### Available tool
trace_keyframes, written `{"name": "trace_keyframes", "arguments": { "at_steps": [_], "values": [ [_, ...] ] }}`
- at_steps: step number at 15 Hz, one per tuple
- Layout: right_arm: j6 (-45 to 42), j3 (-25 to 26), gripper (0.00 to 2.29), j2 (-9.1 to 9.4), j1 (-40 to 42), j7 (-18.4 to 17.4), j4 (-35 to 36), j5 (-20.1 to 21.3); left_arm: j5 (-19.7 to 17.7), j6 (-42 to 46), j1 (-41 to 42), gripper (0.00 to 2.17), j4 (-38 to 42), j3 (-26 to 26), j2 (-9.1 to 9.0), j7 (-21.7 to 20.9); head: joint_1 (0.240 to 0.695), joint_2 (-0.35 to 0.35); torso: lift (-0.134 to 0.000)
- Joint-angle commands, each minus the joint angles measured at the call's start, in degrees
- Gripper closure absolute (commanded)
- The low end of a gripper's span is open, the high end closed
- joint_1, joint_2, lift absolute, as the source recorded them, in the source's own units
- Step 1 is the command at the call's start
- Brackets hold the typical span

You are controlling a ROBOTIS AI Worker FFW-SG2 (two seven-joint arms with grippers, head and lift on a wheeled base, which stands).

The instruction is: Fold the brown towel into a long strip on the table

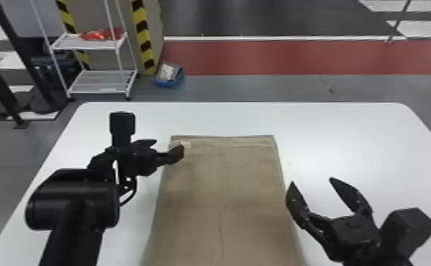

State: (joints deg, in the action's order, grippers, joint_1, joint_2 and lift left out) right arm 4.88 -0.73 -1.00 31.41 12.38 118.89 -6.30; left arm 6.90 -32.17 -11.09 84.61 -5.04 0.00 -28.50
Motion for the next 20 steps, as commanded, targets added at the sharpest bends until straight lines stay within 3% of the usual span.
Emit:
{"name": "trace_keyframes", "arguments": {
  "at_steps": [1, 9, 11, 16, 18, 20],
  "values": [
    [0.00, 0.02, 0.09, 0.03, -0.21, 0.01, -0.33, -0.03, 0.83, 1.10, -1.57, 0.15, -3.05, 0.39, -0.15, 0.64, 0.695, 0.017, -0.123],
    [0.00, 0.29, 0.09, 0.03, -0.38, -0.07, -0.86, -0.03, 4.61, 5.84, -3.85, 0.33, -8.76, 1.70, -0.15, 2.84, 0.695, 0.018, -0.123],
    [0.00, 0.46, 0.09, 0.03, -0.38, 0.01, -0.94, -0.03, 5.23, 6.37, -3.85, 0.64, -9.11, 2.06, -0.15, 2.84, 0.695, 0.017, -0.123],
    [0.00, 0.55, 0.09, 0.03, -0.30, 0.01, -0.86, -0.03, 5.58, 6.19, -3.41, 0.73, -8.76, 2.14, -0.15, 2.66, 0.695, 0.009, -0.123],
    [0.00, 0.55, 0.09, 0.12, -0.38, 0.01, -0.94, 0.06, 5.58, 6.19, -2.71, 1.09, -8.58, 2.06, -0.15, 2.66, 0.695, 0.009, -0.123],
    [0.00, 0.46, 0.09, 0.12, -0.38, 0.01, -0.86, 0.06, 5.40, 6.19, -1.48, 1.09, -7.44, 1.97, -0.15, 2.40, 0.695, 0.009, -0.123]
  ]
}}
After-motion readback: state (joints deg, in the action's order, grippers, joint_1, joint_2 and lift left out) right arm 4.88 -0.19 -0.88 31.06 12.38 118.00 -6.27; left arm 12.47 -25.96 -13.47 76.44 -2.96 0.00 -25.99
